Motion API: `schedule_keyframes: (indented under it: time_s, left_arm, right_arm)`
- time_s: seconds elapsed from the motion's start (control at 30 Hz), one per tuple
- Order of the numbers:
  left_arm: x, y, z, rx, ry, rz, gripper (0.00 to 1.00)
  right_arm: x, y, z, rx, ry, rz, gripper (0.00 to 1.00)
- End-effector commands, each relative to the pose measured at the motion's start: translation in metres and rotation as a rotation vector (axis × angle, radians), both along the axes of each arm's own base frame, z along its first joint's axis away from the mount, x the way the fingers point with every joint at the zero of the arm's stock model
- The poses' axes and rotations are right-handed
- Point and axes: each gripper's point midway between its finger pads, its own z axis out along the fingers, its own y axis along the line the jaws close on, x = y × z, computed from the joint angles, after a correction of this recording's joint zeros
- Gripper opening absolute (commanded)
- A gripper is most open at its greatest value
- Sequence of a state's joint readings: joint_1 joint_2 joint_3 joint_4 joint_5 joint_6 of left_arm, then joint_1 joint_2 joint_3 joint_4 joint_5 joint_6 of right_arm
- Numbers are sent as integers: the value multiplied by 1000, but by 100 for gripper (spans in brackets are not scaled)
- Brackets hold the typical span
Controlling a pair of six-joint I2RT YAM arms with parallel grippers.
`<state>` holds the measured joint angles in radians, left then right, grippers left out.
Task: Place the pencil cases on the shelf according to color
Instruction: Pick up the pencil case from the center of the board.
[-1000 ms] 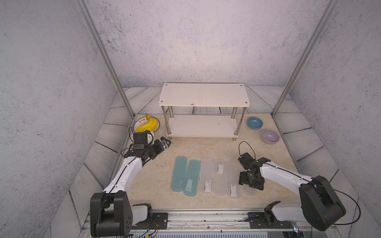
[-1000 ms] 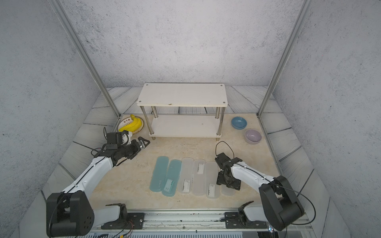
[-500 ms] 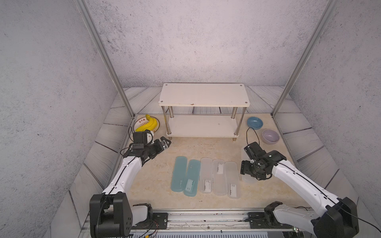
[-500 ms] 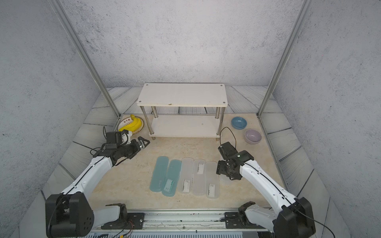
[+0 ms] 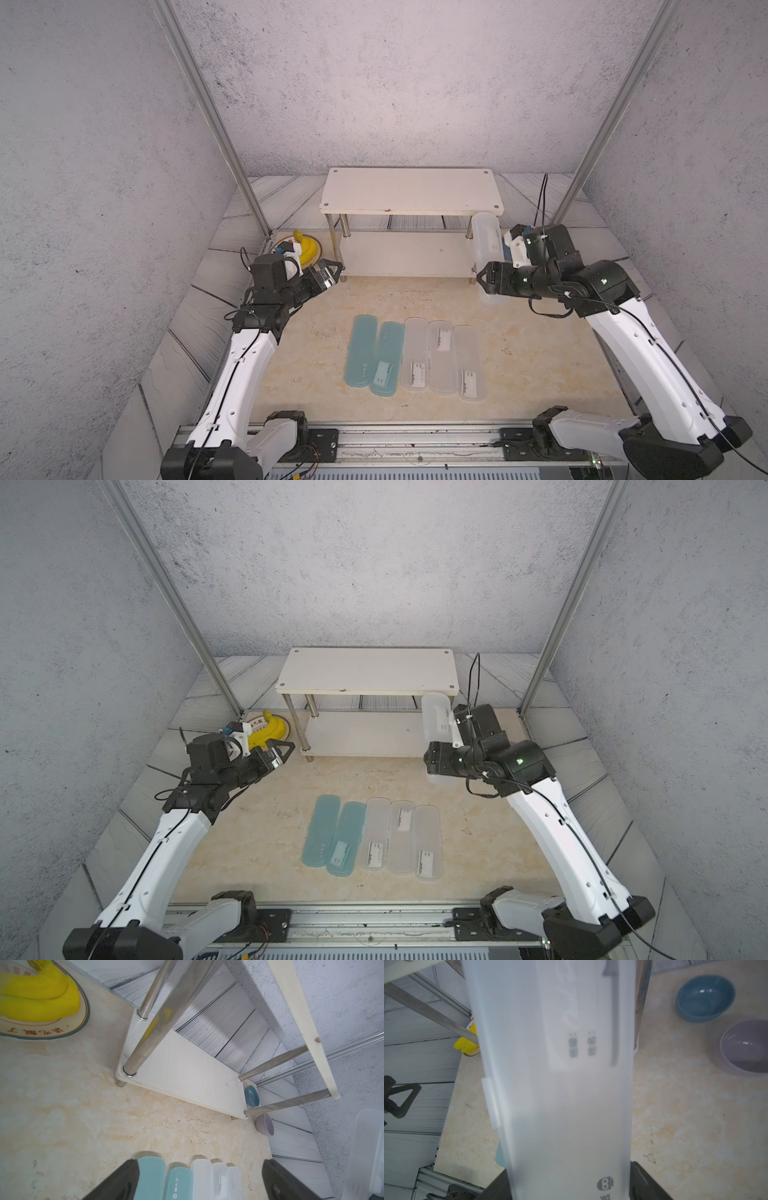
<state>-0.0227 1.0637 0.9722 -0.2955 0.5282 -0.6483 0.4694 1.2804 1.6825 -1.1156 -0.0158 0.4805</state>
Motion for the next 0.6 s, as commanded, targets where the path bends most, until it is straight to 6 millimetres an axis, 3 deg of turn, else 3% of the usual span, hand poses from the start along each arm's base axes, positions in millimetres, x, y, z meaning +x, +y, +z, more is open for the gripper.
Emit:
schedule_keyframes:
  time_s: [0.0,0.27,0.4,0.57]
  left_arm:
    - [6,-3,31,-14,-75,-7,99]
    - [10,-4,41,-19,-89,-4,99]
    - [9,-4,29,-23,-71,-4,99]
    - [7,-5,5,-21,-21,-10,99]
  right_arm:
    - [26,0,16,-90,-47,23,43]
    - [103,2,63,-132,-189,6,44]
    - [131,12,92,-81,-323,38,46]
    - [155,5,114,-20,-400,-11,46]
